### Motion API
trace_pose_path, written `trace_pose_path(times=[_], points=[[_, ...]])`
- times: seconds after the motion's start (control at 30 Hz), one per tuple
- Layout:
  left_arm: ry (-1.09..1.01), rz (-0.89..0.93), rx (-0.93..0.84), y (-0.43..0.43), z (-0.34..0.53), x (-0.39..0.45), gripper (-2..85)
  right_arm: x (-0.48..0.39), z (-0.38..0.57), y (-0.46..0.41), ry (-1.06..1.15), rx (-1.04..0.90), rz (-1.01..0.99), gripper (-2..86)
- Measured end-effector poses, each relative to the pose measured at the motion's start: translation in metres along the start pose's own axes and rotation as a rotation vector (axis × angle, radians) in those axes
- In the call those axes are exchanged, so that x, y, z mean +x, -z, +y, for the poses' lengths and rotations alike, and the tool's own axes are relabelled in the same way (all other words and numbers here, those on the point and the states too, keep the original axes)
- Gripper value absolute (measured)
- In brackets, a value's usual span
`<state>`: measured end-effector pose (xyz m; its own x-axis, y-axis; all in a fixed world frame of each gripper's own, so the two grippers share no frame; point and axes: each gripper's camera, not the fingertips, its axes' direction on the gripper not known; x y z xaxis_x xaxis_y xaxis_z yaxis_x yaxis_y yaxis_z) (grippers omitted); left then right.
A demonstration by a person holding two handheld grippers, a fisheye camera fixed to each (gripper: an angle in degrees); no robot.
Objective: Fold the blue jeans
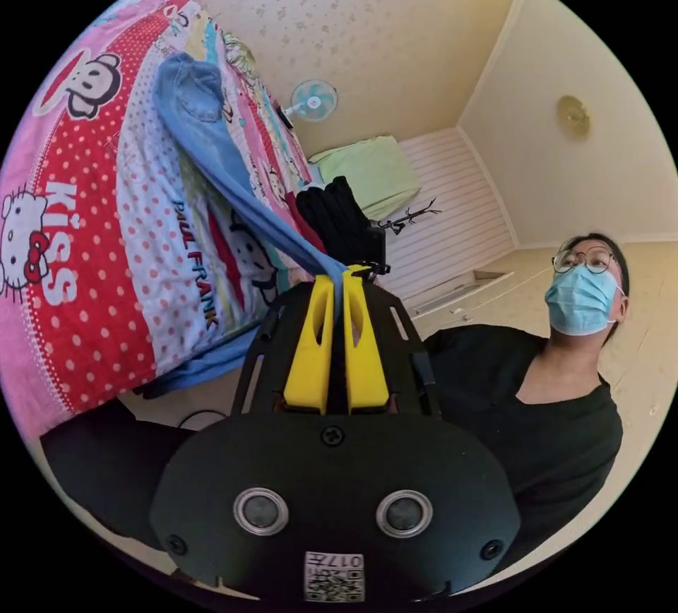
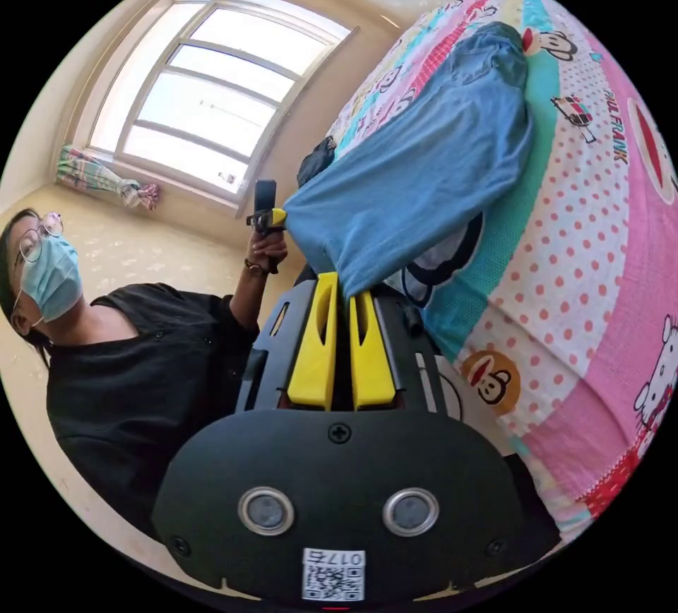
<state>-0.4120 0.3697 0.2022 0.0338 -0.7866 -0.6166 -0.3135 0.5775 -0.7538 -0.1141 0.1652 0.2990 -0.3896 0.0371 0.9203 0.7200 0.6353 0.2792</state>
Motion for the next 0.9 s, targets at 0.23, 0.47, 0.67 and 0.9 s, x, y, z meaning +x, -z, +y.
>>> trace_pose_path(times=[0.23, 0.47, 0.67, 0.9], points=[[-0.338, 0.121, 0.052, 0.017, -0.009, 0.163, -0.4, -0.187, 0.049, 0.056, 0.376, 0.151, 0.112, 1.2], [-0.68, 0.184, 0.026, 0.01, -0.048, 0.338, -0.5, -0.38, 0.107, 0.109, 0.796, 0.33, 0.283, 1.2], [-0.708, 0.188, 0.1, 0.001, -0.106, 0.402, -0.6, -0.476, 0.109, 0.144, 0.913, 0.455, 0.401, 1.4], [-0.435, 0.11, 0.129, -0.027, -0.22, 0.315, -0.6, -0.432, 0.002, 0.174, 0.672, 0.465, 0.52, 1.2]])
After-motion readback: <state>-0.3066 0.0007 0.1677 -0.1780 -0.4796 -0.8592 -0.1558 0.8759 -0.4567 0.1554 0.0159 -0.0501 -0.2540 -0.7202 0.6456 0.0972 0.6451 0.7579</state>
